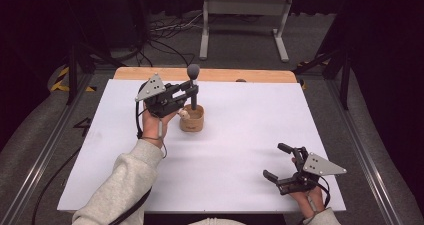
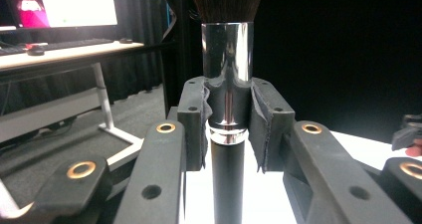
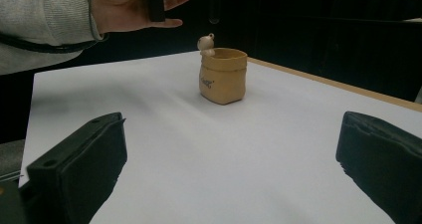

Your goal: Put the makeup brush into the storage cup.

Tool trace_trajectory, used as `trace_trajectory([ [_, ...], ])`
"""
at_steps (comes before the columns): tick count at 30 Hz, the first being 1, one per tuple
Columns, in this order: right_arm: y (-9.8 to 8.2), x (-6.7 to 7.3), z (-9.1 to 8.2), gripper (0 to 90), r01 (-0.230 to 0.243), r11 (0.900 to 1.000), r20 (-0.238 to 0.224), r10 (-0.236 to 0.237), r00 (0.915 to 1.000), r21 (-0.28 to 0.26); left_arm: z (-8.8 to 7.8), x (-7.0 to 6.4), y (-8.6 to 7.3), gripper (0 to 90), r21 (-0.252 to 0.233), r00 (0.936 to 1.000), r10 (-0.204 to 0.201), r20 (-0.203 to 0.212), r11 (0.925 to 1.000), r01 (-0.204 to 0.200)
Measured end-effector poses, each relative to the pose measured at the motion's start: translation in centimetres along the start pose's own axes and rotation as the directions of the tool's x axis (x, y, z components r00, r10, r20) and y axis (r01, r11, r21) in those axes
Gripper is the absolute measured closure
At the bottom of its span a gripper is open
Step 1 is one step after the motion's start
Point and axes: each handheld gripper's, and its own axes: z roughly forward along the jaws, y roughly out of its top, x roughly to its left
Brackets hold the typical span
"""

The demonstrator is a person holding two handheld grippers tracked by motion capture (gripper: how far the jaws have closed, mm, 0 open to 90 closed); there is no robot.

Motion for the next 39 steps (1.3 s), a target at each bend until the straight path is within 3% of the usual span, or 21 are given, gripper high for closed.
trace_trajectory([
  [13, 0.0, 0.0, -0.1, 0.0, -0.001, 1.000, -0.002, 0.001, 1.0000, -0.006, 1.0, 1.5, -1.6, 70.2, 0.014, 0.9992, -0.039, -0.001, 0.9991, 0.039],
  [22, 0.0, 0.0, -0.1, 0.0, -0.005, 1.000, -0.006, 0.005, 1.0000, -0.008, 1.3, 1.8, -2.6, 70.2, 0.036, 0.9982, -0.058, -0.014, 0.9977, 0.058],
  [39, 0.0, 0.0, -0.1, 0.0, -0.005, 1.000, -0.005, 0.005, 1.0000, -0.008, 1.7, 2.3, -4.6, 70.2, 0.058, 0.9972, -0.074, -0.002, 0.9956, 0.074],
])
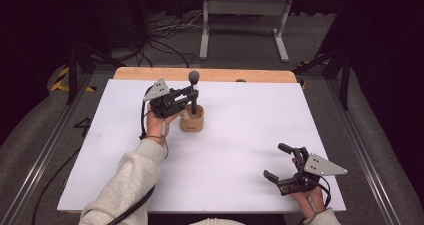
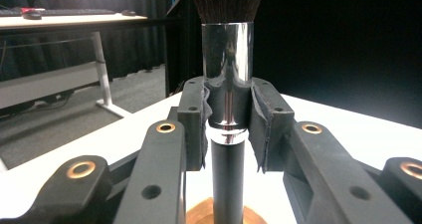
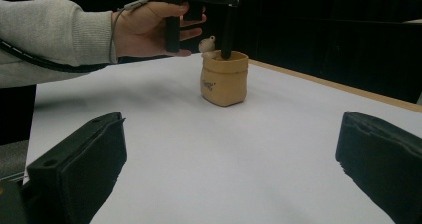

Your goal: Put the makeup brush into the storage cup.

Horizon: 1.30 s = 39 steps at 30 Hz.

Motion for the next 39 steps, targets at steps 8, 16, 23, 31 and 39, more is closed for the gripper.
trace_trajectory([
  [8, 0.0, 0.0, 0.0, 0.0, -0.003, 1.000, -0.003, 0.003, 1.0000, -0.002, 0.2, 0.2, -1.0, 70.2, 0.004, 0.9997, -0.023, 0.009, 0.9997, 0.023],
  [16, 0.0, 0.0, 0.0, 0.0, -0.006, 1.000, -0.001, 0.006, 1.0000, -0.002, 0.3, 0.3, -1.8, 70.1, 0.022, 0.9996, -0.025, 0.011, 0.9995, 0.024],
  [23, 0.0, 0.0, 0.0, 0.0, -0.006, 1.000, -0.002, 0.006, 1.0000, -0.001, 0.3, 0.3, -2.4, 70.1, 0.027, 0.9992, -0.037, 0.013, 0.9990, 0.037],
  [31, 0.0, 0.0, 0.0, 0.0, -0.006, 1.000, -0.002, 0.006, 1.0000, 0.000, 0.3, 0.3, -2.7, 70.0, 0.040, 0.9992, -0.038, 0.009, 0.9985, 0.037],
  [39, 0.0, -0.1, 0.0, 0.0, -0.003, 1.000, -0.001, 0.003, 1.0000, -0.002, -0.5, 0.0, -1.3, 29.3, -0.030, 0.9971, -0.070, 0.031, 0.9970, 0.071],
])
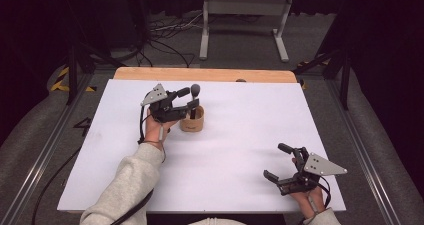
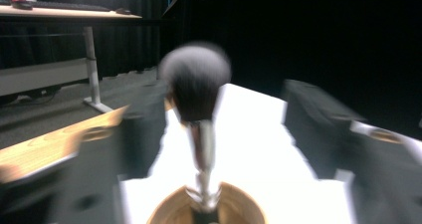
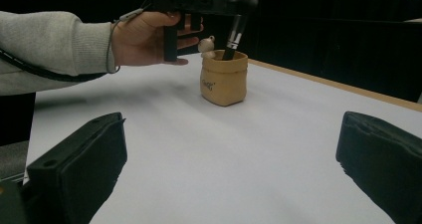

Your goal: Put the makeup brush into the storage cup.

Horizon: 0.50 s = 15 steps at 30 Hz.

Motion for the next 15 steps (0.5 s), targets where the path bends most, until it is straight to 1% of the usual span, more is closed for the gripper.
trace_trajectory([
  [1, 0.0, 0.0, 0.0, 0.0, -0.001, 1.000, 0.002, 0.001, 1.0000, -0.002, -0.2, -0.2, 0.3, 27.2, -0.008, 1.0000, 0.004, 0.008, 1.0000, -0.004],
  [2, 0.1, -0.1, 0.0, 0.0, 0.002, 1.000, 0.006, -0.002, 1.0000, -0.003, -0.3, -0.3, 0.6, 23.3, -0.007, 0.9999, 0.002, 0.010, 1.0000, -0.002],
  [3, 0.1, -0.1, 0.0, 0.0, 0.001, 1.000, 0.008, -0.001, 1.0000, -0.006, -0.4, -0.4, 0.9, 17.0, -0.002, 1.0000, 0.002, 0.009, 1.0000, -0.002],
  [4, 0.1, -0.2, 0.0, 0.0, 0.001, 1.000, 0.010, -0.001, 0.9999, -0.009, -0.5, -0.5, 1.0, 13.8, -0.003, 1.0000, 0.003, 0.008, 1.0000, -0.003],
  [6, 0.2, -0.3, -0.1, 0.0, 0.002, 1.000, 0.013, -0.002, 0.9999, -0.011, -1.0, -0.9, 1.6, 11.1, 0.006, 0.9998, 0.014, 0.014, 0.9999, -0.014],
  [7, 0.2, -0.3, -0.1, 0.0, -0.001, 1.000, 0.015, 0.001, 0.9999, -0.012, -1.2, -1.0, 1.8, 10.0, 0.010, 0.9997, 0.009, 0.024, 0.9999, -0.009],
  [8, 0.2, -0.3, -0.1, 0.0, -0.002, 1.000, 0.017, 0.002, 0.9999, -0.013, -1.4, -1.2, 2.0, 9.2, 0.016, 0.9996, 0.015, 0.024, 0.9998, -0.015],
  [10, 0.4, -0.3, -0.1, 0.0, -0.002, 1.000, 0.018, 0.002, 0.9998, -0.016, -1.9, -1.4, 2.3, 7.3, 0.007, 0.9991, 0.030, 0.029, 0.9995, -0.030],
  [14, 0.6, -0.4, -0.2, 0.0, -0.005, 1.000, 0.021, 0.006, 0.9998, -0.023, -2.8, -1.8, 2.9, 5.5, 0.011, 0.9982, 0.032, 0.050, 0.9994, -0.033],
  [15, 0.6, -0.5, -0.2, 0.0, -0.005, 1.000, 0.022, 0.005, 0.9998, -0.022, -3.1, -2.0, 3.0, 5.2, 0.013, 0.9977, 0.041, 0.054, 0.9990, -0.042],
])
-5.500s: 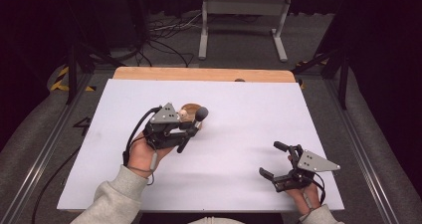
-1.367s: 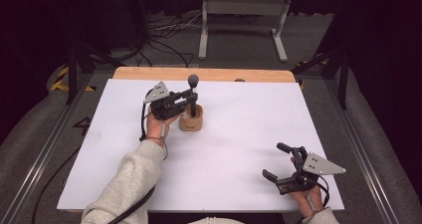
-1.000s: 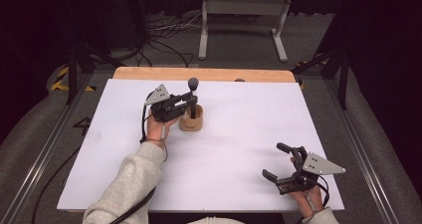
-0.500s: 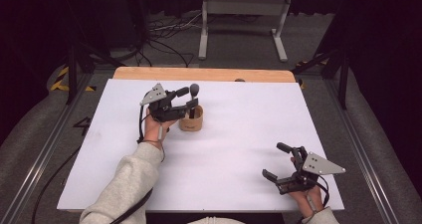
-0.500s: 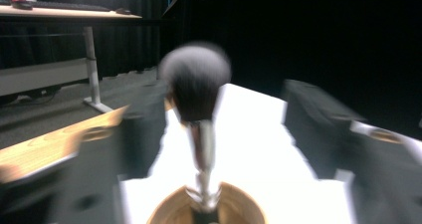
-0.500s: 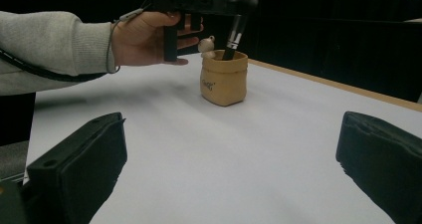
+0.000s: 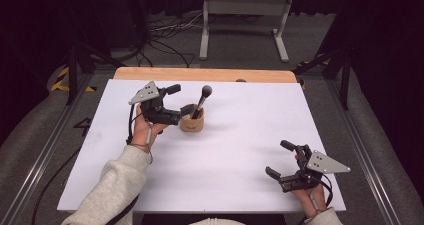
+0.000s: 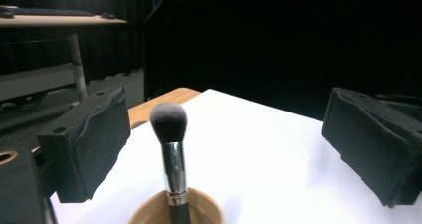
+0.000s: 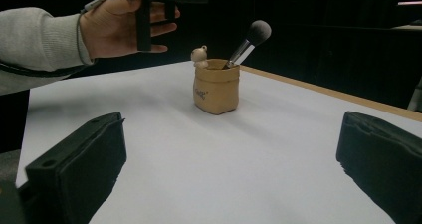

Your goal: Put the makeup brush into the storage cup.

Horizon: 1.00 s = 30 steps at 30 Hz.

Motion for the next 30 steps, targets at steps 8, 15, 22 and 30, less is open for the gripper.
trace_trajectory([
  [8, 0.0, -0.5, 0.4, 0.0, 0.000, 1.000, -0.005, 0.000, 1.0000, 0.016, -3.1, -1.6, 0.5, 4.6, 0.007, 0.9985, 0.036, 0.042, 0.9993, -0.037],
  [15, 0.1, -0.7, 0.3, 0.0, 0.008, 1.000, -0.005, -0.008, 1.0000, 0.011, -5.2, -2.6, -0.3, 4.1, 0.017, 0.9984, 0.037, 0.042, 0.9991, -0.038],
  [22, 0.1, -0.9, 0.4, 0.0, 0.016, 1.000, -0.010, -0.016, 0.9998, 0.020, -6.7, -3.4, -1.4, 3.1, 0.035, 0.9985, 0.022, 0.050, 0.9991, -0.024],
  [30, 0.0, -1.0, 0.5, 0.0, 0.018, 1.000, -0.015, -0.018, 0.9997, 0.024, -8.1, -4.6, -2.4, 2.4, 0.051, 0.9979, 0.034, 0.056, 0.9980, -0.036],
])
